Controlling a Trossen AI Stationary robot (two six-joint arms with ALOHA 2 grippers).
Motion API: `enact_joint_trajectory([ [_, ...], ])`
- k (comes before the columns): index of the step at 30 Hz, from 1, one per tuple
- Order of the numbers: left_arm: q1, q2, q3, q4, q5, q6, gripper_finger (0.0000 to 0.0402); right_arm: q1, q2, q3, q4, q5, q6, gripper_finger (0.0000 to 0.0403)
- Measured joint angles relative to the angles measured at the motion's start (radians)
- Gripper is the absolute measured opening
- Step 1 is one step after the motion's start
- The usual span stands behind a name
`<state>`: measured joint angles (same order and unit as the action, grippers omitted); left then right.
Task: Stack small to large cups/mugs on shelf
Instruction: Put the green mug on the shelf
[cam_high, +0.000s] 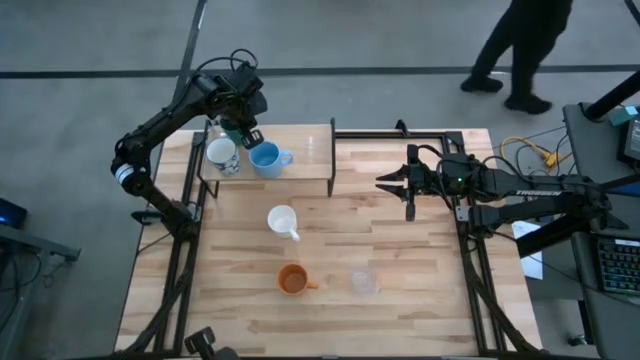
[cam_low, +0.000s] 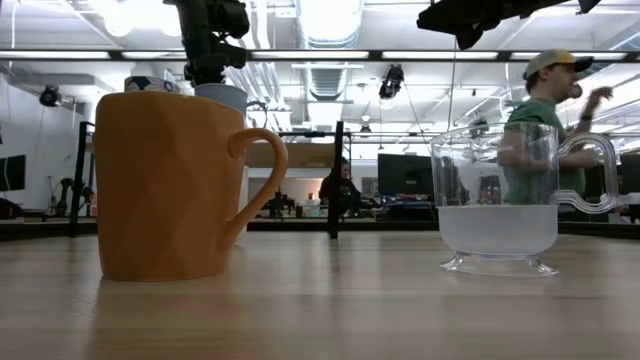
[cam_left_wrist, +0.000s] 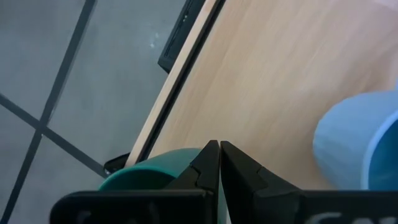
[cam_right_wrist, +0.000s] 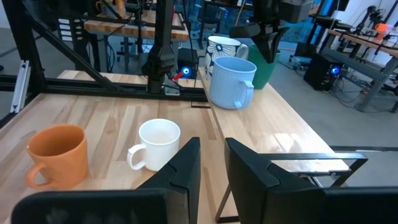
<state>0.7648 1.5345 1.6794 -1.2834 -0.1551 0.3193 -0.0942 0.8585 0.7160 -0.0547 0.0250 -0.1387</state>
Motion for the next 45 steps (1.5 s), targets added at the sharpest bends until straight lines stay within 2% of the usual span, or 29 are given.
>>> enact_joint_trajectory([
  [11, 0.000, 0.000, 0.008, -0.014, -0.003, -0.022, 0.0000, 0.000, 0.000, 0.000, 0.000, -0.001, 0.000, 0.0068],
  [15, -0.009, 0.000, 0.034, -0.010, 0.027, -0.020, 0.0000, 0.000, 0.000, 0.000, 0.000, -0.001, -0.001, 0.0068],
  [20, -0.013, 0.000, 0.056, 0.108, 0.028, 0.026, 0.0000, 0.000, 0.000, 0.000, -0.001, 0.000, -0.002, 0.0068],
  [22, -0.011, -0.001, 0.051, 0.176, -0.018, 0.052, 0.0000, 0.000, 0.000, 0.000, -0.001, 0.000, -0.003, 0.0068],
  [26, 0.001, 0.004, 0.046, 0.233, -0.201, 0.134, 0.0000, 0.000, 0.000, 0.000, -0.001, 0.001, 0.001, 0.0068],
  [27, 0.010, 0.007, 0.045, 0.233, -0.220, 0.150, 0.0000, 0.000, 0.000, 0.000, -0.001, 0.001, 0.004, 0.0068],
  [35, 0.055, 0.010, -0.001, 0.227, -0.128, 0.158, 0.0000, 0.000, 0.000, 0.000, -0.001, 0.001, 0.000, 0.0068],
  [45, 0.055, 0.011, -0.002, 0.198, -0.110, 0.155, 0.0000, 0.000, 0.000, 0.000, -0.001, 0.000, 0.003, 0.0068],
])
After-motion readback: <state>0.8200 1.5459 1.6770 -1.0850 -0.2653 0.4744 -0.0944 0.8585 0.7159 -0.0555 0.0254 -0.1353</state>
